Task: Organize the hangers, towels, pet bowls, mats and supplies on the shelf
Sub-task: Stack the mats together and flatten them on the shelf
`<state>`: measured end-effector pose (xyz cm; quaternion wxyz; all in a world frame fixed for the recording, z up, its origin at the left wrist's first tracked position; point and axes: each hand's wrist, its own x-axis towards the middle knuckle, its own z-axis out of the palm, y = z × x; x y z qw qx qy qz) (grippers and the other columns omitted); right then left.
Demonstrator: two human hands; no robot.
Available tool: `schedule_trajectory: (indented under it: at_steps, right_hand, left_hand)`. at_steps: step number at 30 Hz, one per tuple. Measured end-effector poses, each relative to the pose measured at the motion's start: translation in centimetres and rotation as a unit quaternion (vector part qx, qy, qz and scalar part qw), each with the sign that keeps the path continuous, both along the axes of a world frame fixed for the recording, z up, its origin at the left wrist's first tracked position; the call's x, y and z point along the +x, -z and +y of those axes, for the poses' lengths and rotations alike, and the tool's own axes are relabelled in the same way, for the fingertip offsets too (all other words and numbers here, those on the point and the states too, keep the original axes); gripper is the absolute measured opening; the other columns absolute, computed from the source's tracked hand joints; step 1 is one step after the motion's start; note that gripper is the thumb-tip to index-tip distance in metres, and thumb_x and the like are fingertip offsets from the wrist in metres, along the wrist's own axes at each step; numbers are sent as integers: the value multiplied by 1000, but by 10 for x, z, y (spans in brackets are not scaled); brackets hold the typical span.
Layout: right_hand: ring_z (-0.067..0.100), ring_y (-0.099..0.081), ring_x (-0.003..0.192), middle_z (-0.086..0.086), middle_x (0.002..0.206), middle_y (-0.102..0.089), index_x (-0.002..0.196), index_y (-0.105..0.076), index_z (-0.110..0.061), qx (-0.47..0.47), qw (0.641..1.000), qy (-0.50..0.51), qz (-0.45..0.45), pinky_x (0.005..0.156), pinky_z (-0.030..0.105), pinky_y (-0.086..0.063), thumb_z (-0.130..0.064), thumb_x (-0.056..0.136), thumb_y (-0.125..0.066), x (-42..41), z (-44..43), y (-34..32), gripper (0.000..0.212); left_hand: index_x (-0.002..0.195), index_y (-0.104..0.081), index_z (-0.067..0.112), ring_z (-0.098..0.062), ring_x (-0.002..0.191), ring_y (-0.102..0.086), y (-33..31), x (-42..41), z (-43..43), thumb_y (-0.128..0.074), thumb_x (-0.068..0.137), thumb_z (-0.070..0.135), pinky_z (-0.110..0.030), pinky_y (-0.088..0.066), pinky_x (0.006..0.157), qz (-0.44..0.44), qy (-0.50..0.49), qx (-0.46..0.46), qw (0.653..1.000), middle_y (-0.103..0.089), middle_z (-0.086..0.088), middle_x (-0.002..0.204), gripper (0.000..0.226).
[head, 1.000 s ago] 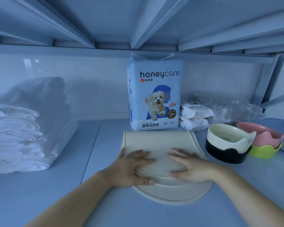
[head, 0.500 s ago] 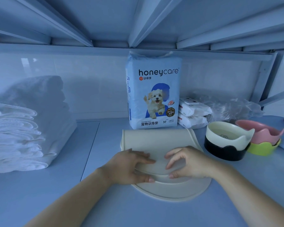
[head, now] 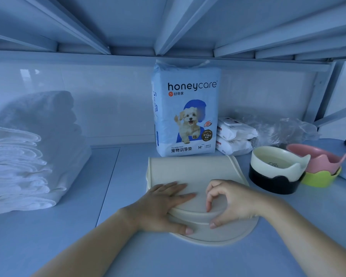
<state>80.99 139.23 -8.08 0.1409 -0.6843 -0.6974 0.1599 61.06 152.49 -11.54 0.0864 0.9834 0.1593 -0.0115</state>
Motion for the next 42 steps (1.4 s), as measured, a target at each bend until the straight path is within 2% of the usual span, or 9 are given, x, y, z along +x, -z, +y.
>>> schedule_trajectory:
  at_steps: [5, 12, 17, 21, 24, 29, 32, 37, 42]
  right_hand:
    - [3, -50, 88, -13, 90, -53, 72, -60, -36, 5, 1000, 8, -5, 84, 22, -42, -38, 62, -82, -4, 0, 0, 24]
    - [13, -60, 80, -4, 83, -65, 69, -66, -34, -10, 999, 33, 30, 77, 33, -50, -41, 58, -83, -4, -1, -3, 21]
    - [13, -58, 85, -2, 89, -66, 76, -67, -35, -1, 998, 46, 53, 81, 33, -48, -49, 55, -84, -2, 1, 0, 30]
    - [-3, -50, 101, -16, 104, -57, 88, -65, -40, 17, 997, 57, 48, 96, 25, -41, -49, 55, -85, 2, -1, -2, 40]
    - [-10, -37, 121, -30, 128, -38, 110, -55, -46, -53, 998, 43, 1, 108, 21, -28, -52, 55, -84, 2, -7, -9, 62]
    - [4, -15, 140, -21, 150, -12, 143, -22, -42, -147, 983, -15, -106, 115, 24, -17, -49, 61, -81, -2, -13, -16, 102]
    - [2, -14, 141, -23, 152, -7, 144, -20, -43, -156, 982, 3, -107, 114, 23, -18, -48, 62, -82, -2, -14, -19, 103]
    - [23, -11, 144, 2, 157, -10, 147, -21, -31, -150, 979, -35, -133, 118, 34, -12, -46, 64, -77, 0, -3, -9, 101]
    - [-2, -10, 140, -27, 149, -4, 145, -18, -43, -165, 981, 1, -103, 115, 23, -15, -43, 64, -80, 7, -9, -10, 102]
  left_hand:
    - [142, -12, 52, -1, 142, 4, 4, 3, -4, -22, 69, 80, -33, 0, 118, -43, -12, 35, 998, -3, 14, 157, 78]
    - [140, -21, 53, -2, 140, -10, 3, 4, -4, -22, 69, 82, -39, -10, 117, -62, -19, 44, 997, -21, 14, 152, 76]
    - [136, -31, 52, 4, 136, -12, 3, 4, 1, -25, 71, 82, -40, -10, 116, -98, -9, -24, 995, -27, 14, 146, 72]
    - [140, -21, 52, 10, 137, 3, -1, 4, 0, -37, 67, 81, -40, 2, 118, -44, 28, -29, 998, -13, 19, 152, 81]
    - [141, -9, 54, 12, 137, 11, -3, 4, -1, -42, 62, 83, -39, 9, 117, -13, 39, -21, 999, -2, 23, 154, 90]
    - [139, 4, 56, 7, 138, 15, -5, 4, -4, -51, 56, 82, -37, 15, 113, 17, 49, -12, 999, 5, 21, 155, 103]
    - [141, 2, 54, 7, 138, 15, -4, 4, -5, -58, 58, 79, -38, 15, 114, 11, 43, -17, 999, 4, 21, 155, 105]
    - [142, -4, 53, 9, 138, 12, 1, 6, -7, -50, 55, 82, -37, 13, 114, -20, 30, -25, 999, 0, 22, 155, 102]
    - [144, -13, 47, 8, 139, 7, 1, 14, -17, -53, 70, 72, -33, 12, 114, -43, -17, -46, 998, -4, 22, 154, 88]
